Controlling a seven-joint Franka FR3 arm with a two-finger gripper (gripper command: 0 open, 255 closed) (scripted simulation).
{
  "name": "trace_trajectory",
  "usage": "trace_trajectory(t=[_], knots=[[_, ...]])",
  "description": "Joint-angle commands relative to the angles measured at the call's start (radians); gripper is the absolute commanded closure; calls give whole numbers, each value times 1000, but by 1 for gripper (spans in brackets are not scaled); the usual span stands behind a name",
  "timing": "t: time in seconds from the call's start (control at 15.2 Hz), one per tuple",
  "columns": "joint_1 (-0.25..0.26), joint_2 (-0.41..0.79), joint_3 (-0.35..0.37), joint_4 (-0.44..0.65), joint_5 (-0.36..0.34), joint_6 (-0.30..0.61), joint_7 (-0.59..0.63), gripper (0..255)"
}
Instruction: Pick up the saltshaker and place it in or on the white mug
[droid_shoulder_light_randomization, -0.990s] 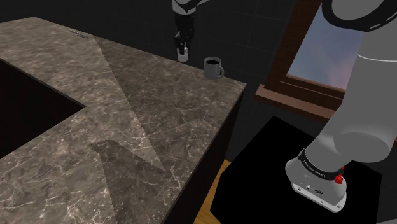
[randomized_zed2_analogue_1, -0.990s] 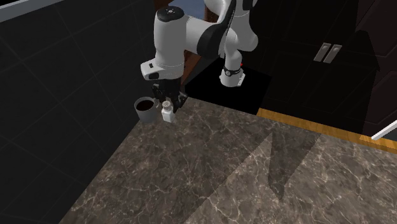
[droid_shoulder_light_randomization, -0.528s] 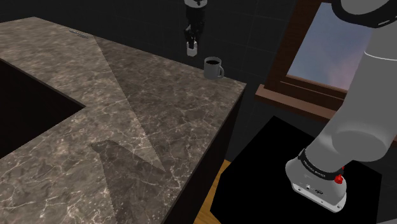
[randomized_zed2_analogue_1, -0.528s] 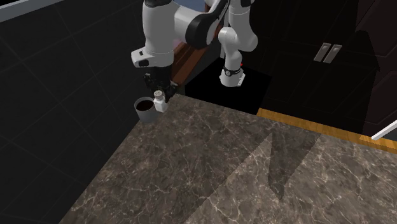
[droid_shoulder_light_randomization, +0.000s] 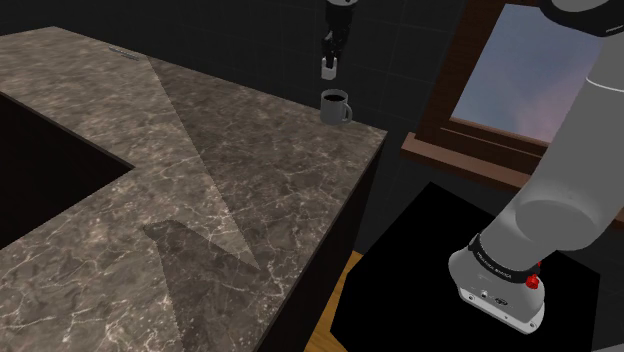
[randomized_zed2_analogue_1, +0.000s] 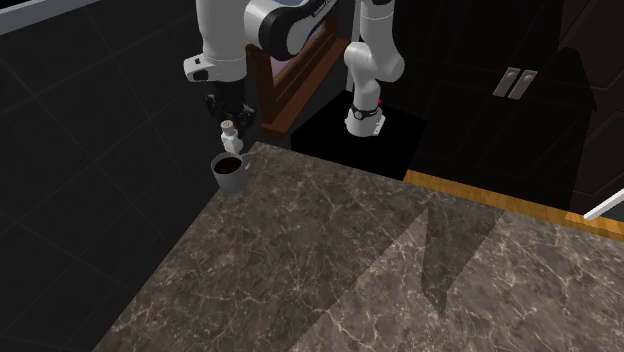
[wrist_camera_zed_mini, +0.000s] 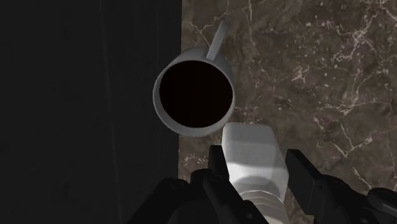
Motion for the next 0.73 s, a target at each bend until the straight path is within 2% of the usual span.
trace_trajectory(t=[0.0,0.13,0.66], knots=[[-29,-14,-18,-17,9,6,-50,255],[-58,-19,-36,-19,18,7,-99,255],[-58,-7,-36,-112,17,110,-95,255]])
